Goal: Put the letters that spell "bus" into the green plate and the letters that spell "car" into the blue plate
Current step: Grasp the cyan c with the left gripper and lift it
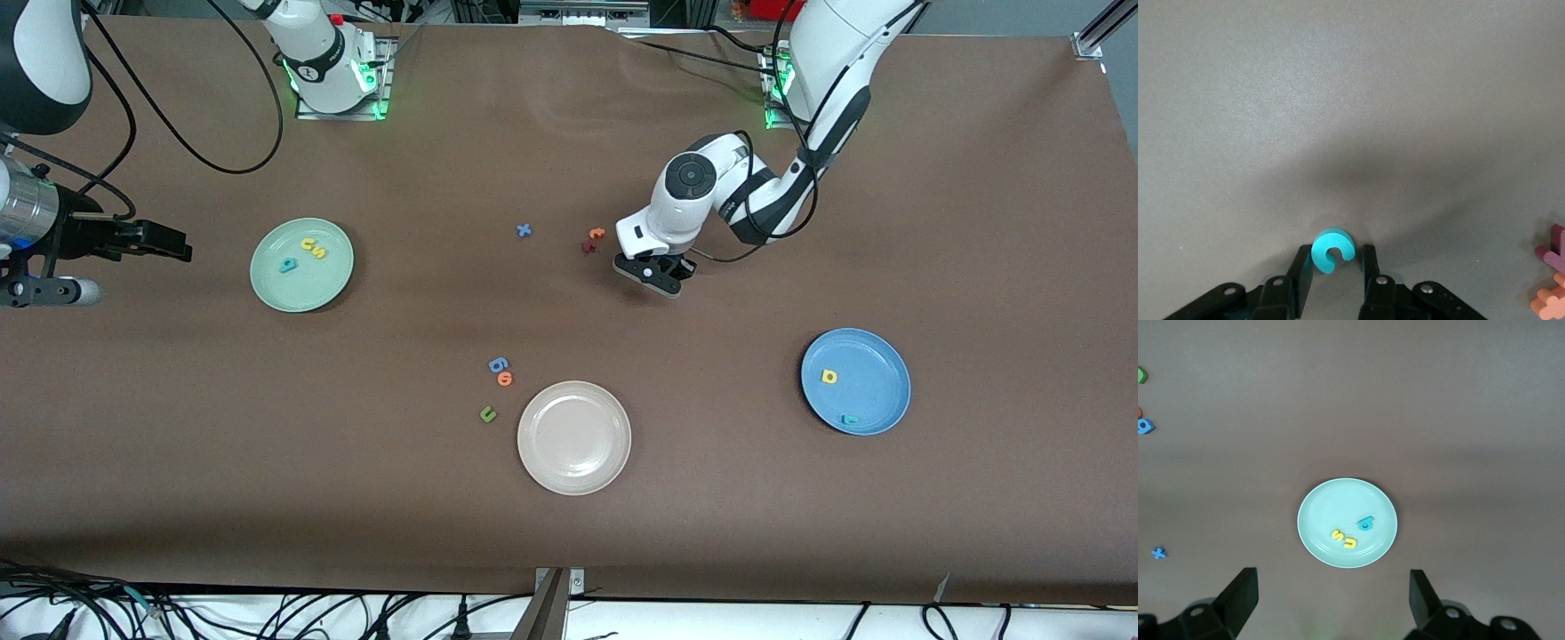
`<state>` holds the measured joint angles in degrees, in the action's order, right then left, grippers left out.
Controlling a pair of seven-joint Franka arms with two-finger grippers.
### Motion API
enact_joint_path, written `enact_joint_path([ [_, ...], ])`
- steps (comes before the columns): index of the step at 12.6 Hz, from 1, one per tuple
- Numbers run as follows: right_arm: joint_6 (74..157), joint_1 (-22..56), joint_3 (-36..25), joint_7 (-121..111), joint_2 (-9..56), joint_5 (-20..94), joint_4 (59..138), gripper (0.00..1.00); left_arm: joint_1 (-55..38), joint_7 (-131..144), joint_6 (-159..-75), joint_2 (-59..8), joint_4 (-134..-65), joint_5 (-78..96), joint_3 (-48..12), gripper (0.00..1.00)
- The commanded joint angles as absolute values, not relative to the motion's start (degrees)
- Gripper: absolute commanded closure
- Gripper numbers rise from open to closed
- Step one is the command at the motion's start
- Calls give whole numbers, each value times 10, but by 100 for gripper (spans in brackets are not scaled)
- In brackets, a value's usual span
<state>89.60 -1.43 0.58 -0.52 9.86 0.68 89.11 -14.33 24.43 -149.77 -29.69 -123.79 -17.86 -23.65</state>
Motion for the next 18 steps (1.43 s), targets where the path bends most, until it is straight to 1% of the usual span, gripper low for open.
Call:
enact_joint_path([
  [1,891,-27,17,-8,98,-1,882,0,-140,258,-1507,-298,-1243,-204,-239,74],
  [2,891,-27,17,-8,98,-1,882,0,-140,258,-1507,-298,-1243,-204,-239,75],
  [9,890,-27,17,-7,98,0,882,0,-139,258,-1507,-298,-1243,-204,-238,76],
  [12,890,-27,17,-8,98,-1,882,0,-139,258,-1507,-297,-1242,-204,-238,83],
  [13,890,-27,17,-8,98,-1,882,0,-139,257,-1506,-297,-1242,-204,-238,83],
  [18,890,-27,17,-8,98,-1,882,0,-92,180,-1500,-283,-1235,-205,-239,86],
])
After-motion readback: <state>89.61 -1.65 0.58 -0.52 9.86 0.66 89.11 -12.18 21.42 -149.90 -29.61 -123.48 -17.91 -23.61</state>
